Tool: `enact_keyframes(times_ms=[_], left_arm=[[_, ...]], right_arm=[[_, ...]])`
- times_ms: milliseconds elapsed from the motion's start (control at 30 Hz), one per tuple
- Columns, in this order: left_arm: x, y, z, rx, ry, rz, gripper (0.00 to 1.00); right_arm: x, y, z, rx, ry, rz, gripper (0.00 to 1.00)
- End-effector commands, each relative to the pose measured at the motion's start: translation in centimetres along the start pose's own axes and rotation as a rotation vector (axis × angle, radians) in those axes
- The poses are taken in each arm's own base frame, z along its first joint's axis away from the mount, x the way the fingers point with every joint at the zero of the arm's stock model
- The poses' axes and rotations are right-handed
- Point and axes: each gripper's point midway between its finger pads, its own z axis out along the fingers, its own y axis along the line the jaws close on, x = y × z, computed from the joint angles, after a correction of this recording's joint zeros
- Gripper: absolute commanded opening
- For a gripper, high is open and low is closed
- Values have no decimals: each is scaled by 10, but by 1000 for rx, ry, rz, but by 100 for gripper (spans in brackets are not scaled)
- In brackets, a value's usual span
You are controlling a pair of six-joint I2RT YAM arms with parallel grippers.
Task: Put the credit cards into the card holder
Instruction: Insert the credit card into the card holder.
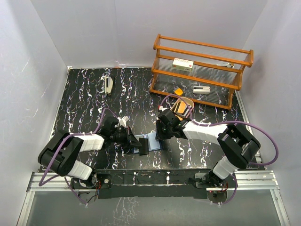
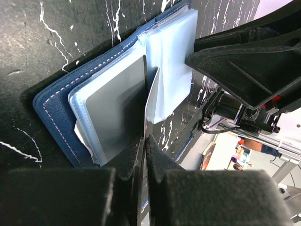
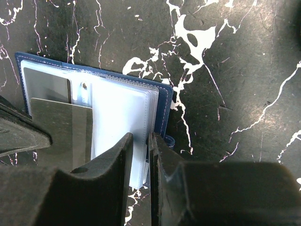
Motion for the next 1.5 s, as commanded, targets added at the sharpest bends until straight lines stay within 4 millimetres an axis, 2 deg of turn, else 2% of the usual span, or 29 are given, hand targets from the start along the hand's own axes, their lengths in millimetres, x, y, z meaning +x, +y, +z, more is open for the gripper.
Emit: enact_keyframes(times_ms=[0, 500, 1000, 1467], left_arm=[[-3, 0, 1, 12, -13, 10, 0], [-20, -2, 8, 0, -69, -33, 0], [-30, 9, 20, -15, -102, -53, 0], [-28, 7, 22, 39, -124, -110, 0]], right_arm=[[4, -7, 4, 38, 8, -16, 18], [11, -10, 5, 42, 19, -14, 18], [13, -6, 4, 28, 9, 35, 18], [10, 7, 1, -39, -31, 143, 18]])
